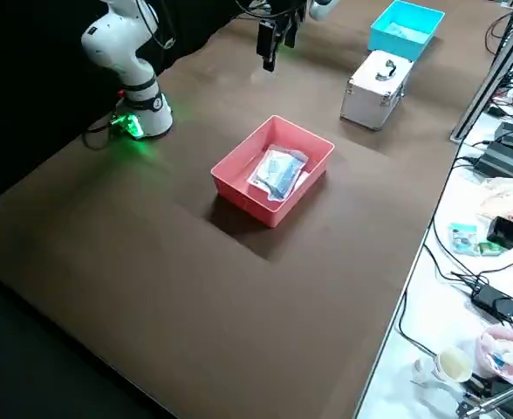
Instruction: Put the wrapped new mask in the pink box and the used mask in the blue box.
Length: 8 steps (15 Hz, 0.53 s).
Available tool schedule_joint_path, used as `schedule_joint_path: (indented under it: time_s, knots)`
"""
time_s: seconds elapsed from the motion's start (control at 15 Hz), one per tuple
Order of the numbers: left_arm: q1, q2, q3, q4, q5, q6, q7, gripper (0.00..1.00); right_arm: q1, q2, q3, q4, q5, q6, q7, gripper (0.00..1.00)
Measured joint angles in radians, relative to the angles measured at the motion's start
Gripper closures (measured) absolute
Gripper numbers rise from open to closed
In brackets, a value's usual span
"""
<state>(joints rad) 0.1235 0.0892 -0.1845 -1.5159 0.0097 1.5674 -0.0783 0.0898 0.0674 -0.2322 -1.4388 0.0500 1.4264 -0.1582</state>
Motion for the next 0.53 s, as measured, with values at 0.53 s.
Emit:
schedule_joint_path:
  time_s: [0.53]
  knots:
    - [-0.006,0.005,0.0,0.0,0.033,0.002,0.0,0.0,0.001,-0.074,0.002,-0.068,0.0,0.062,0.007,0.02]
